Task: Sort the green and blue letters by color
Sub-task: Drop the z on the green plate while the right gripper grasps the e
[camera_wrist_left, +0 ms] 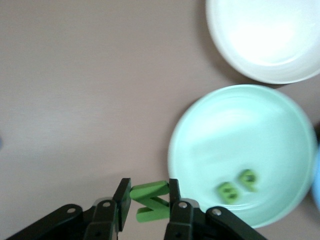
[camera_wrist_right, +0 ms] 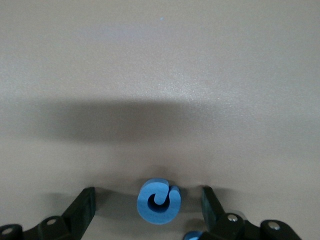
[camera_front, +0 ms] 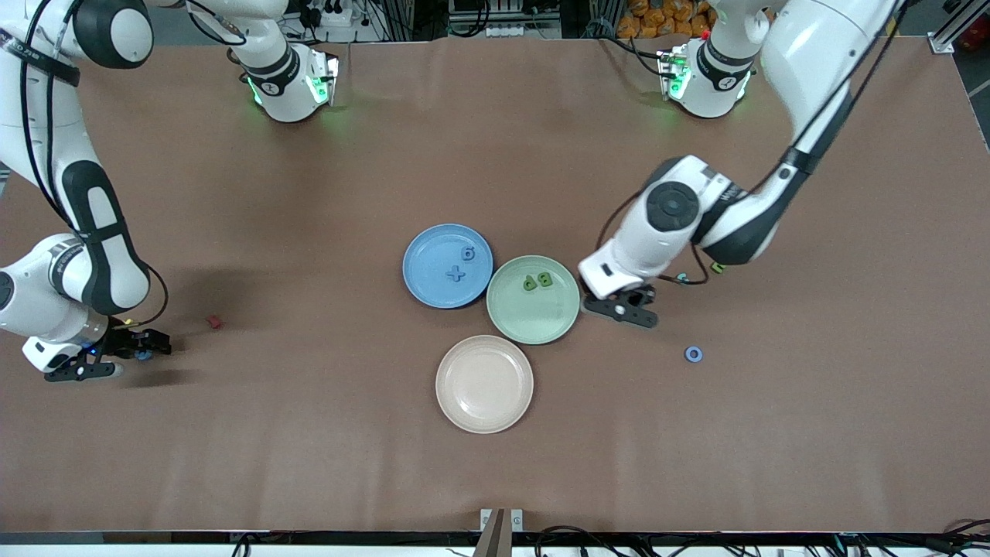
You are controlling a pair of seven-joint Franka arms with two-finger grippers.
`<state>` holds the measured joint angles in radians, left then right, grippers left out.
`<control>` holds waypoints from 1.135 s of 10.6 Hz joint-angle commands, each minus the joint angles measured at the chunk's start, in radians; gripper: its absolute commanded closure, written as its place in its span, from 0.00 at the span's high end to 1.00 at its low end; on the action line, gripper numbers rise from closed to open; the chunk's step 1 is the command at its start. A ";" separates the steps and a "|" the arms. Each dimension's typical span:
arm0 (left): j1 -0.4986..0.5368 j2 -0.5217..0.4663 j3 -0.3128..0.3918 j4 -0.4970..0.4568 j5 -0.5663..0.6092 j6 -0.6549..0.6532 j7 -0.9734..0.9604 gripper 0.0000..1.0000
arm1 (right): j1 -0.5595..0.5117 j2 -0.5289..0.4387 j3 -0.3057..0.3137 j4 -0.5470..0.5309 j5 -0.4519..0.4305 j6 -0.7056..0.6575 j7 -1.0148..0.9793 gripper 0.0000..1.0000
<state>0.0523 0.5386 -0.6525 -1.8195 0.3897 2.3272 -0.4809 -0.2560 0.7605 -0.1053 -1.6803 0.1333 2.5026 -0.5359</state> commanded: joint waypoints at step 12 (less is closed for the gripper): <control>-0.305 0.164 0.159 0.203 -0.025 -0.032 -0.258 1.00 | -0.006 -0.052 0.016 -0.107 0.103 0.078 -0.009 0.60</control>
<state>-0.2611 0.7225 -0.5005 -1.6288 0.3809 2.3173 -0.7208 -0.2717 0.7029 -0.1008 -1.7684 0.1747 2.5596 -0.5358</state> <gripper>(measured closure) 0.366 0.546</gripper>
